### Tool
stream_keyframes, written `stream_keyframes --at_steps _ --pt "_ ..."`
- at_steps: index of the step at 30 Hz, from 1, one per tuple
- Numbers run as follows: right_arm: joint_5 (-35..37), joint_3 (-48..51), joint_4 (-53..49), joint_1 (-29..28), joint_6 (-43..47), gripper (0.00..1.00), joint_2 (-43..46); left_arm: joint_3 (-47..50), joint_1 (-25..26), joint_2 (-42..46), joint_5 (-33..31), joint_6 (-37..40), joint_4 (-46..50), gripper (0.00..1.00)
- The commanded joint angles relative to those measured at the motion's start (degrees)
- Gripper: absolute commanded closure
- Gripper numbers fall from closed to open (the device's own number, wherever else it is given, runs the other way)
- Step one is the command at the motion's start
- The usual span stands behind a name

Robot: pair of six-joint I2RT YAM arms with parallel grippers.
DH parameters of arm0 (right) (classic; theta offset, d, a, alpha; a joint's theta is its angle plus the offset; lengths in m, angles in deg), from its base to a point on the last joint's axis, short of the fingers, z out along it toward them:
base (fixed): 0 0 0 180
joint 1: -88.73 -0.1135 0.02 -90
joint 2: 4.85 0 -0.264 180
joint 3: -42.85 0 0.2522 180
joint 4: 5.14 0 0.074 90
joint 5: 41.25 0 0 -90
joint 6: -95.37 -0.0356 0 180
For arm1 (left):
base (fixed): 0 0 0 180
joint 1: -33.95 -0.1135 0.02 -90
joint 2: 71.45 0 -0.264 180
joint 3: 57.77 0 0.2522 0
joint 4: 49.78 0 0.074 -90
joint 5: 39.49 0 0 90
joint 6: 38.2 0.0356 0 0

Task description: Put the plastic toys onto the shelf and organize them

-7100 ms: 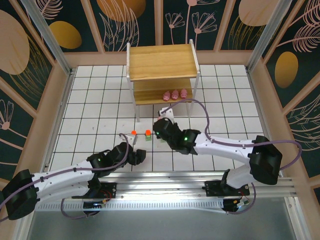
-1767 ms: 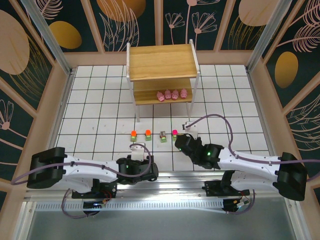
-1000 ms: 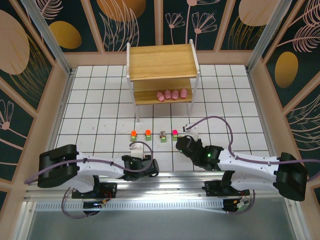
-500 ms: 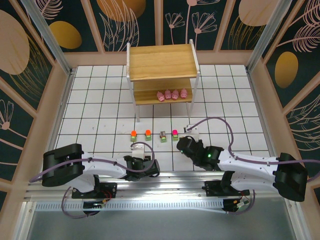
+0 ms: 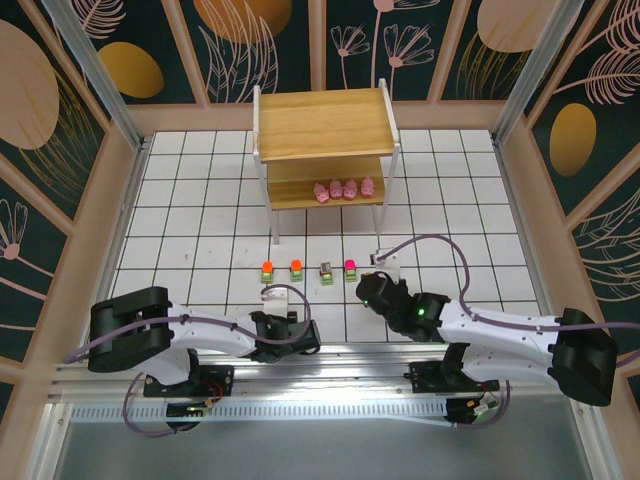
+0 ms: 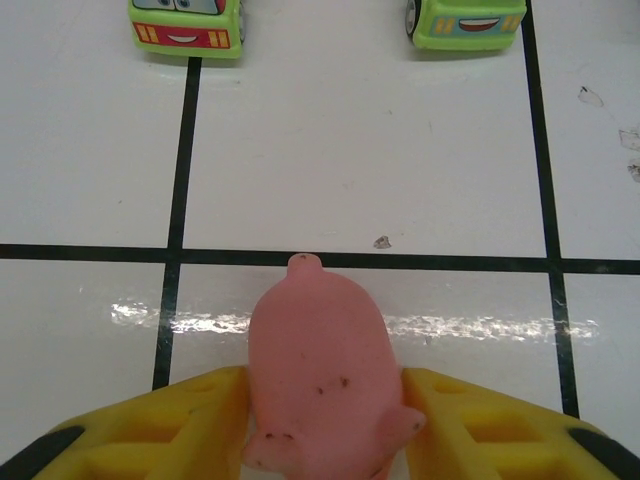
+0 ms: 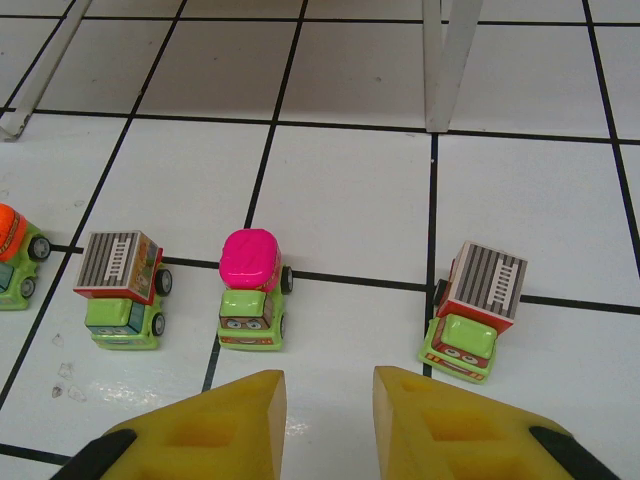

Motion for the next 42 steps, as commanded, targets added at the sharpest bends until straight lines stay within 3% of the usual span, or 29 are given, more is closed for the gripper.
stream_keyframes --at_steps 1,15,26,42 --pt "0.47 1.13 0.92 0.53 0.57 0.71 0.96 -1.01 -0.30 -1.08 0.15 -0.99 -0.45 0.61" --pt "0.27 1.47 2.35 0.92 2.63 0.72 1.66 -2.92 -0.30 0.27 -1.67 0.74 1.58 0.69" --pt "-2.21 3.76 7.38 4.96 5.60 0.72 4.12 -7.91 -1.30 3.52 -4.31 4.60 6.99 0.72" --pt "-2.01 5.28 8.25 5.37 5.61 0.72 6.83 -16.46 -10.33 4.97 -4.10 19.77 6.64 0.72"
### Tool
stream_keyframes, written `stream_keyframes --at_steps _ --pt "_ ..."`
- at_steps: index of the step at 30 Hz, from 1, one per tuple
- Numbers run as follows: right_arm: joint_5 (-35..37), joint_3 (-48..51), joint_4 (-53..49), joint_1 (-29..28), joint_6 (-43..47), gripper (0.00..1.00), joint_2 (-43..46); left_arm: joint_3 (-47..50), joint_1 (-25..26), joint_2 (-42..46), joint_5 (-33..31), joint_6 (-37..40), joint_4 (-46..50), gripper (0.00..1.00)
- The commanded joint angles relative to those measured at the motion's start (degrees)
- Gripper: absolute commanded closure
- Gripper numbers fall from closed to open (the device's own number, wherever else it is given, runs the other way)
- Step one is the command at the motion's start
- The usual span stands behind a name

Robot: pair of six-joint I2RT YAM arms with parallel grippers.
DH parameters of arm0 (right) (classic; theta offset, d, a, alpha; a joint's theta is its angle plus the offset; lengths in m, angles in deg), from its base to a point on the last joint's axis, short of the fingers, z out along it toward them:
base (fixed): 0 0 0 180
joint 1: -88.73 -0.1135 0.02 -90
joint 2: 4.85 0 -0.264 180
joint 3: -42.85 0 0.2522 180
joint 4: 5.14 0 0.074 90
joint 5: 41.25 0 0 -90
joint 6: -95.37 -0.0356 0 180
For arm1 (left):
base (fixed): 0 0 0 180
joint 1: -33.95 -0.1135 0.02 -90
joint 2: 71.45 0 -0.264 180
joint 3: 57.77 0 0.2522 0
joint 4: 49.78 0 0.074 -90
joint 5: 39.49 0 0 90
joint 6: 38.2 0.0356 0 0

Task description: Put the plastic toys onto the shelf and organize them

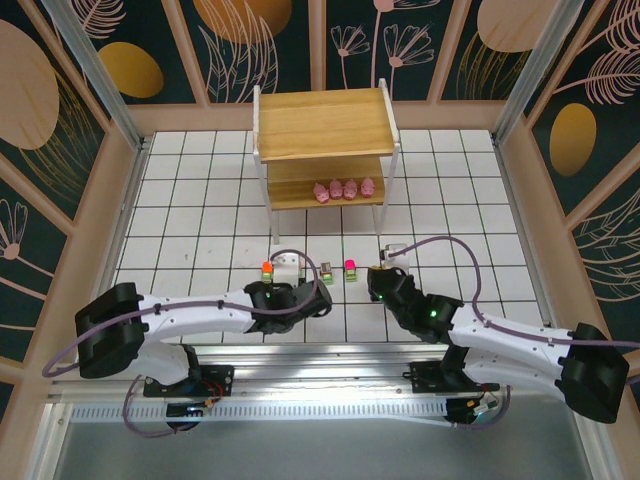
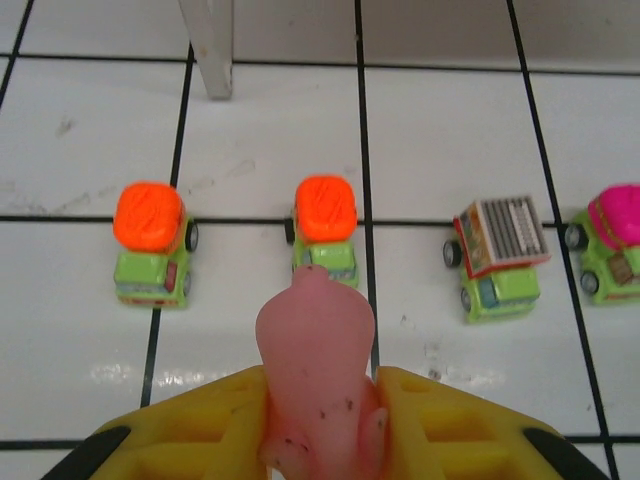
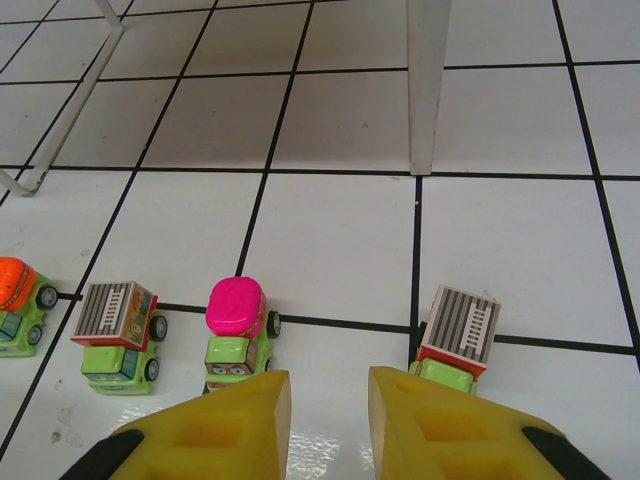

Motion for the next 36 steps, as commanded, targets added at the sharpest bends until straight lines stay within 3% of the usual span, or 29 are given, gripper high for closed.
stream_keyframes --at_steps 1,19,36 --pt "0.49 0.85 1.40 0.32 0.62 0.72 0.86 -2.39 -2.23 0.92 -0.94 6.04 0.16 0.72" --pt "0.76 0.94 1.56 0.34 0.49 0.72 0.68 -11.46 -14.13 -0.70 4.23 20.86 -5.04 0.72" --pt "0.76 1.12 1.70 0.36 0.47 0.72 0.78 -25.27 -19.76 -9.46 8.95 28.83 -7.56 0.73"
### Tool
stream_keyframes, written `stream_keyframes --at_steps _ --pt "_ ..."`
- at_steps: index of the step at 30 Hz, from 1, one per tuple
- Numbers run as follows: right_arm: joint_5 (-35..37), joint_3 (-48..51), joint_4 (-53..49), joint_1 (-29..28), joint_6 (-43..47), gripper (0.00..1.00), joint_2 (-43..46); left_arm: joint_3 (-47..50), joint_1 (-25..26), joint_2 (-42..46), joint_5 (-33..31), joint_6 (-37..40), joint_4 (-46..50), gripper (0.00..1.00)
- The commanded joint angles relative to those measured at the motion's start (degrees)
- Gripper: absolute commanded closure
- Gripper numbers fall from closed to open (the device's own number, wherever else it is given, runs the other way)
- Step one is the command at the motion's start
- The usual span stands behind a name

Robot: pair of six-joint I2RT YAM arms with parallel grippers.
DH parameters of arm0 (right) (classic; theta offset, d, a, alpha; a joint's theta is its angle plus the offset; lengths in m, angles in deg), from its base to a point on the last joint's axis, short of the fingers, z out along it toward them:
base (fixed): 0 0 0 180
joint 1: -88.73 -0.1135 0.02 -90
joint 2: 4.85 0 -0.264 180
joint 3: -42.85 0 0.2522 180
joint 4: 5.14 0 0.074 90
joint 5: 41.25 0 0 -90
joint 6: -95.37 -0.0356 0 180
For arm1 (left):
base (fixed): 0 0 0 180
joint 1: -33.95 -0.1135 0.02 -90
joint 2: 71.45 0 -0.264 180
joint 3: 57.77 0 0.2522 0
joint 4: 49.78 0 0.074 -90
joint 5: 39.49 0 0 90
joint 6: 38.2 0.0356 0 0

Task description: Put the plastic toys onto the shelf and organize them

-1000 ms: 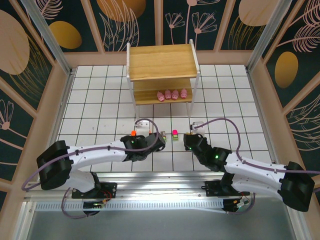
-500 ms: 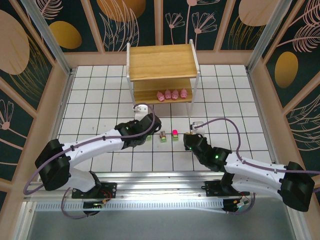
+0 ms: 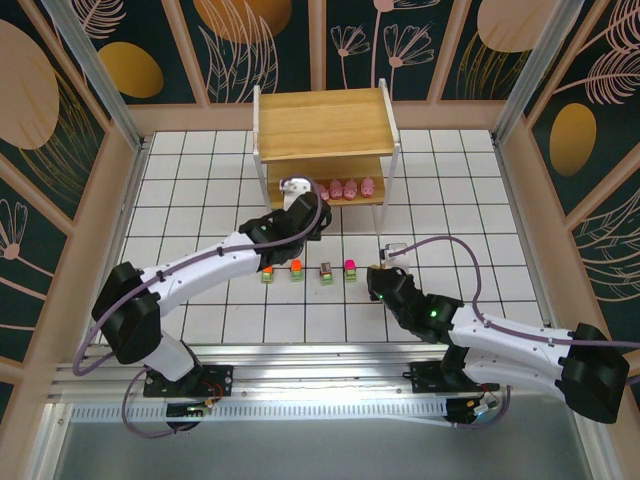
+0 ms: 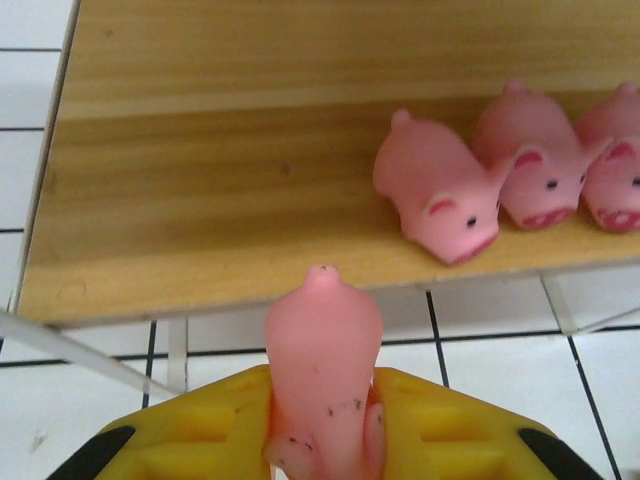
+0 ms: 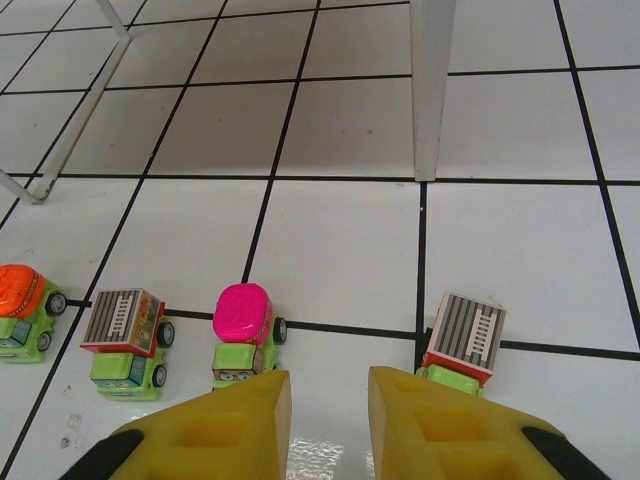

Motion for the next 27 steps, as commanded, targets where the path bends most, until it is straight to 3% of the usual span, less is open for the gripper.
stream_keyframes --at_steps 1,27 --pt "0.74 1.10 0.85 0.31 0.47 0.72 0.85 -2.89 -1.32 -1.41 0.84 2.69 -0.90 0.73" --pt "0.65 1.10 0.98 0.33 0.62 0.72 0.71 -6.64 -5.94 -6.84 3.15 5.00 -3.90 0.74"
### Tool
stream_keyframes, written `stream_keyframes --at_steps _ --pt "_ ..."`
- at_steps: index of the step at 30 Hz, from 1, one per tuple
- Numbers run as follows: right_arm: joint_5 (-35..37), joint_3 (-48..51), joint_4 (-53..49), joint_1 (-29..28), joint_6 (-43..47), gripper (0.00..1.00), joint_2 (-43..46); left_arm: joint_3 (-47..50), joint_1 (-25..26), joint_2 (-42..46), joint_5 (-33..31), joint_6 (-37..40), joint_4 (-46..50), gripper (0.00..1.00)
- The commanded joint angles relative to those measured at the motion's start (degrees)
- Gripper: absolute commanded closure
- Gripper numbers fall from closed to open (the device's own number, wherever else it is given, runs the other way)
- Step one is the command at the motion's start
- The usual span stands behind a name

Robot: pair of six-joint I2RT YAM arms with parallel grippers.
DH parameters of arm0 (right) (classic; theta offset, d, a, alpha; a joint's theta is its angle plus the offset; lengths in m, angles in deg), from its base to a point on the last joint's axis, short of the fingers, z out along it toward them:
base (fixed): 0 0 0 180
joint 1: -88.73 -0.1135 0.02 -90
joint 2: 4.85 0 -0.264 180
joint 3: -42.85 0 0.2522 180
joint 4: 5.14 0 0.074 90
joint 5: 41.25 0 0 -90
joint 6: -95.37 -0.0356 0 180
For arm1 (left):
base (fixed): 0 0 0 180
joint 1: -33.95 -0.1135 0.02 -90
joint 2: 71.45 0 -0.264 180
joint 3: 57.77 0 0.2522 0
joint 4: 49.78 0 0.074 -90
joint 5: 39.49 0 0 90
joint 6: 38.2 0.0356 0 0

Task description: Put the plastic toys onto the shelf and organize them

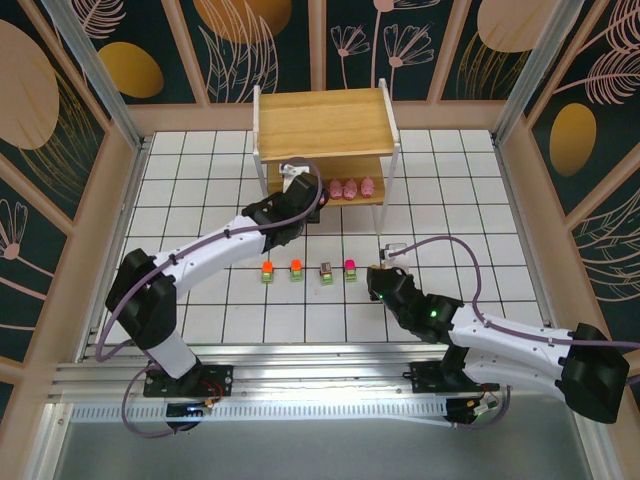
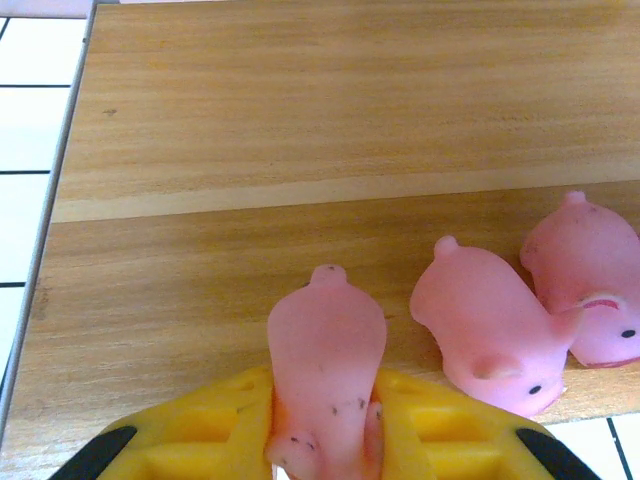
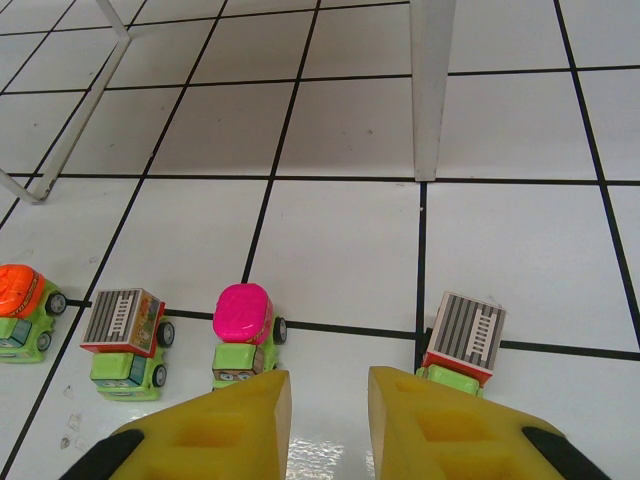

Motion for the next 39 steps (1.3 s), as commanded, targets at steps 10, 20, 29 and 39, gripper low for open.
stream_keyframes --at_steps 10,20,29,39 --pt "0.59 1.05 0.98 0.33 0.64 0.72 0.71 -2.65 -1.00 -2.14 -0.08 0.33 -2.02 0.74" --pt "0.56 1.10 0.95 0.37 0.64 0.72 0.69 -3.11 -1.18 -3.95 -0.04 0.40 -2.27 0.71" --pt "0.57 1.10 0.98 0.39 0.73 0.72 0.74 -2.37 -1.27 -2.99 -0.21 0.06 -2.16 0.62" --pt "0.45 1.01 1.05 0.32 0.81 0.71 0.55 -0.62 -1.27 0.53 0.00 0.06 -2.26 0.59"
